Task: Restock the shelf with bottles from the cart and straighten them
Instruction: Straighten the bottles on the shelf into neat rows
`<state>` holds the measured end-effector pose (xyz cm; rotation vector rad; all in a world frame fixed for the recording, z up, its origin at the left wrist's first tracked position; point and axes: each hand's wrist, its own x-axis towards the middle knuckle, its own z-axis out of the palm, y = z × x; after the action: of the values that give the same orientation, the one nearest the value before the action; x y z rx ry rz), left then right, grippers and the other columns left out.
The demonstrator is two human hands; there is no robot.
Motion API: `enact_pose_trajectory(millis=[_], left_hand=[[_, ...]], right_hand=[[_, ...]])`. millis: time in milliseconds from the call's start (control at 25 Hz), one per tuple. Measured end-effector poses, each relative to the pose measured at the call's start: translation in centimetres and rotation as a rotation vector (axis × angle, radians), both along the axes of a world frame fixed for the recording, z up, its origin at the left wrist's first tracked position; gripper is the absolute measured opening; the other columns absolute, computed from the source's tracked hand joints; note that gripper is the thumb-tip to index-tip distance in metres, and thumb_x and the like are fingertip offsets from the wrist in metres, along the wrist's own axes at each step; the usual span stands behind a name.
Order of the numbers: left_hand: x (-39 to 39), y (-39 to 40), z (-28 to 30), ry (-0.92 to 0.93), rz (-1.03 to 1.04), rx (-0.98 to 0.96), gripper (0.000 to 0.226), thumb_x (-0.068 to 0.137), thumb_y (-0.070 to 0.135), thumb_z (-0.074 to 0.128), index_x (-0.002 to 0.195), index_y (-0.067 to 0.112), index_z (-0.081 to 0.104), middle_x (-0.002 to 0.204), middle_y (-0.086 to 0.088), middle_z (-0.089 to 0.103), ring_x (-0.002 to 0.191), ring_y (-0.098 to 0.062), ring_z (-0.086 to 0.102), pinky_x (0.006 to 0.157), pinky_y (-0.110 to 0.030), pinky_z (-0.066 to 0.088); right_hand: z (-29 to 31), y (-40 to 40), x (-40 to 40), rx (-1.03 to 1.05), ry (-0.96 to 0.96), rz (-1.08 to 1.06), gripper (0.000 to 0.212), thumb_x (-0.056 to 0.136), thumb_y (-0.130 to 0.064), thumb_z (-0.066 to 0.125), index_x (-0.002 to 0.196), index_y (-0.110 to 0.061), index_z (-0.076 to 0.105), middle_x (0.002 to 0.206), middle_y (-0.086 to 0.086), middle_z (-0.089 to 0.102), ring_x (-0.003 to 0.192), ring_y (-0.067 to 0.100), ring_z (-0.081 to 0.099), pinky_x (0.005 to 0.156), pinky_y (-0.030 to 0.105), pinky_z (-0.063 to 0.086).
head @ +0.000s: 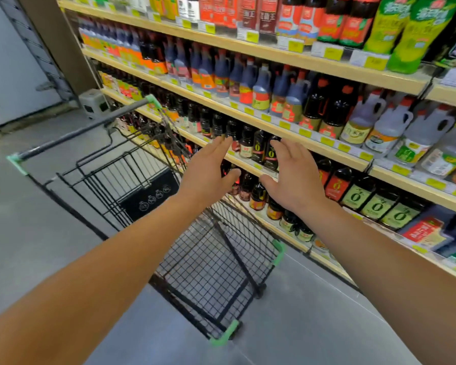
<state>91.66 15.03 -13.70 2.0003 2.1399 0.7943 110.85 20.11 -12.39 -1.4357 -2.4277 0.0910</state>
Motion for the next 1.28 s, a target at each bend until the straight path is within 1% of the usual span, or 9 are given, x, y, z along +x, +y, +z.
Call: enact_pose_trajectory(millis=[160, 240, 440, 560, 640, 800, 1040, 1160, 1280], left_hand=[[-11.0, -3.9, 1.2, 0.023, -0.041, 0.040, 0.073, 0.090, 0.049, 0.056, 0.151, 0.031, 0.018, 0.158, 0.002, 0.020, 0.145, -0.019, 0.018, 0.117, -0.043, 0.024], [-16.5, -5.3, 2.2, 0.052, -0.055, 0.063, 0.073, 0.090, 0.049, 0.056, 0.151, 0.030, 0.020, 0.158, 0.001, 0.021, 0.145, -0.019, 0.019, 0.117, -0.042, 0.024], [-28.6, -6.0, 4.7, 0.050, -0.061, 0.088, 0.074, 0.088, 0.048, 0.058, 0.150, 0.027, 0.023, 0.157, 0.000, 0.024, 0.144, -0.019, 0.022, 0.117, -0.042, 0.025], [-34.9, -4.4, 5.2, 0.024, -0.081, 0.089, 0.074, 0.089, 0.046, 0.057, 0.151, 0.030, 0.020, 0.158, 0.003, 0.023, 0.145, -0.016, 0.021, 0.117, -0.039, 0.025], [-38.3, -3.3, 5.0, 0.037, -0.086, 0.096, 0.073, 0.089, 0.047, 0.057, 0.150, 0.033, 0.019, 0.158, 0.004, 0.023, 0.145, -0.015, 0.019, 0.117, -0.040, 0.025], [-47.5, 0.2, 4.2, 0.034, -0.073, 0.052, 0.073, 0.091, 0.045, 0.057, 0.151, 0.028, 0.020, 0.158, 0.001, 0.020, 0.145, -0.017, 0.018, 0.117, -0.039, 0.021], [-59.2, 5.9, 3.3, 0.017, -0.090, 0.027, 0.074, 0.089, 0.044, 0.059, 0.151, 0.028, 0.022, 0.158, -0.001, 0.021, 0.144, -0.021, 0.022, 0.115, -0.045, 0.027], [-64.5, 9.6, 1.6, 0.009, -0.133, -0.002, 0.073, 0.090, 0.044, 0.058, 0.151, 0.026, 0.021, 0.159, -0.001, 0.018, 0.145, -0.021, 0.020, 0.116, -0.043, 0.025], [-69.4, 14.0, -0.1, -0.008, -0.217, -0.019, 0.073, 0.090, 0.047, 0.057, 0.151, 0.027, 0.022, 0.159, -0.002, 0.019, 0.145, -0.020, 0.018, 0.117, -0.041, 0.022]], right_hand=[[1.5, -4.3, -10.2, 0.053, -0.001, -0.038, 0.077, 0.087, -0.048, 0.057, 0.149, -0.016, 0.023, 0.154, 0.006, 0.026, 0.144, 0.028, 0.020, 0.119, 0.043, 0.018], [2.5, -6.1, -15.5, 0.077, 0.037, -0.067, 0.077, 0.087, -0.046, 0.059, 0.149, -0.015, 0.024, 0.153, 0.008, 0.028, 0.143, 0.028, 0.021, 0.119, 0.042, 0.017], [4.7, -7.4, -27.9, 0.072, 0.081, -0.101, 0.076, 0.087, -0.045, 0.060, 0.148, -0.016, 0.026, 0.154, 0.007, 0.028, 0.143, 0.026, 0.021, 0.120, 0.038, 0.014], [5.1, -5.7, -34.2, 0.082, 0.070, -0.117, 0.076, 0.086, -0.046, 0.060, 0.147, -0.015, 0.028, 0.152, 0.006, 0.031, 0.142, 0.027, 0.024, 0.118, 0.040, 0.019], [5.3, -4.3, -37.8, 0.100, 0.073, -0.123, 0.076, 0.086, -0.046, 0.060, 0.147, -0.015, 0.029, 0.152, 0.007, 0.031, 0.142, 0.027, 0.024, 0.118, 0.040, 0.019], [3.9, -0.3, -47.2, 0.108, 0.093, -0.113, 0.074, 0.087, -0.045, 0.060, 0.146, -0.013, 0.030, 0.151, 0.008, 0.032, 0.142, 0.027, 0.025, 0.118, 0.038, 0.017], [2.0, 5.0, -59.4, 0.044, 0.092, -0.116, 0.071, 0.086, -0.045, 0.060, 0.143, -0.013, 0.035, 0.147, 0.007, 0.037, 0.137, 0.027, 0.030, 0.117, 0.039, 0.021], [0.8, 8.0, -64.4, 0.029, 0.062, -0.150, 0.072, 0.084, -0.048, 0.060, 0.144, -0.015, 0.035, 0.147, 0.006, 0.038, 0.138, 0.027, 0.030, 0.116, 0.041, 0.024], [-1.0, 11.1, -69.1, 0.009, 0.047, -0.232, 0.072, 0.086, -0.047, 0.061, 0.145, -0.015, 0.034, 0.149, 0.006, 0.035, 0.140, 0.026, 0.027, 0.118, 0.040, 0.021]])
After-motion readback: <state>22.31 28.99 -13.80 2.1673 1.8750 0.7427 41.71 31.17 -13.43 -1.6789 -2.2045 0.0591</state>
